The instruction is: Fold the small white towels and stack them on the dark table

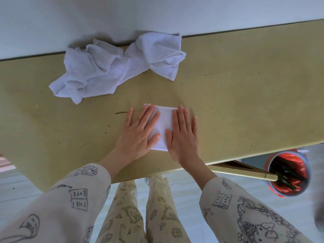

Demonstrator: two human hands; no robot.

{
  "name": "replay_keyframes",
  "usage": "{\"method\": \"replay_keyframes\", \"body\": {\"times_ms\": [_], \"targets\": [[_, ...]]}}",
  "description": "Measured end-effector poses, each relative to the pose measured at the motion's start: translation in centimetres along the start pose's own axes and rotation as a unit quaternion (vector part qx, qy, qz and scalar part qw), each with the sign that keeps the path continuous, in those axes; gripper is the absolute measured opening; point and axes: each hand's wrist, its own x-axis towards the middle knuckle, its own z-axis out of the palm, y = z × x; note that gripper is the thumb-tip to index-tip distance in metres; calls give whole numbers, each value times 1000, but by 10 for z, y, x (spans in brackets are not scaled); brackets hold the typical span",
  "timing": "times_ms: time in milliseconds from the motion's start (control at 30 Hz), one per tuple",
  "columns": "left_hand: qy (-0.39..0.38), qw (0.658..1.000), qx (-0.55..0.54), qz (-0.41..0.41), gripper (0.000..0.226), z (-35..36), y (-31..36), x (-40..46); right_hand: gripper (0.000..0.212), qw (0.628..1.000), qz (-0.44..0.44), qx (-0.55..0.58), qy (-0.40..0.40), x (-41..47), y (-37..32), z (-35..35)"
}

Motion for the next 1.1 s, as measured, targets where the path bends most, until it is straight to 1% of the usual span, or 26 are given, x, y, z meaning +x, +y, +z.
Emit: {"method": "replay_keyframes", "body": {"times_ms": [133,233,300,367,433,467,567,633,733,833,900,967,1033,1100], "targets": [[-27,1000,1,-14,63,-4,3,0,59,1000,-1,0,-16,-1,0,-6],[-35,999,-15,-38,60,-7,7,1,56,998,7,61,4,0,-2,-16],[-35,997,-40,-60,59,-11,12,-3,50,987,72,135,43,-2,-7,-27],[-29,995,-62,-77,57,-15,17,-10,40,964,183,183,54,0,-13,-38],[-5,994,-71,-83,49,-19,19,-19,35,943,273,193,12,4,-17,-45],[12,994,-74,-85,43,-20,19,-23,36,938,289,189,-19,7,-19,-46],[50,989,-93,-107,39,-25,14,-35,40,932,300,176,-101,16,-26,-46],[57,985,-114,-115,38,-26,8,-44,43,929,307,165,-128,22,-30,-44],[34,980,-161,-115,35,-28,-2,-55,45,924,312,141,-169,32,-33,-43],[3,969,-216,-120,37,-33,-13,-70,40,916,308,136,-218,36,-35,-42],[1,951,-274,-145,39,-39,-19,-76,31,922,285,140,-222,37,-37,-43],[-4,921,-332,-205,35,-44,-26,-79,30,926,253,172,-220,36,-41,-50],[-4,889,-368,-271,34,-54,-36,-85,22,917,226,242,-223,35,-46,-62],[-7,865,-393,-313,34,-64,-46,-92,24,908,204,284,-232,32,-48,-77]]}}
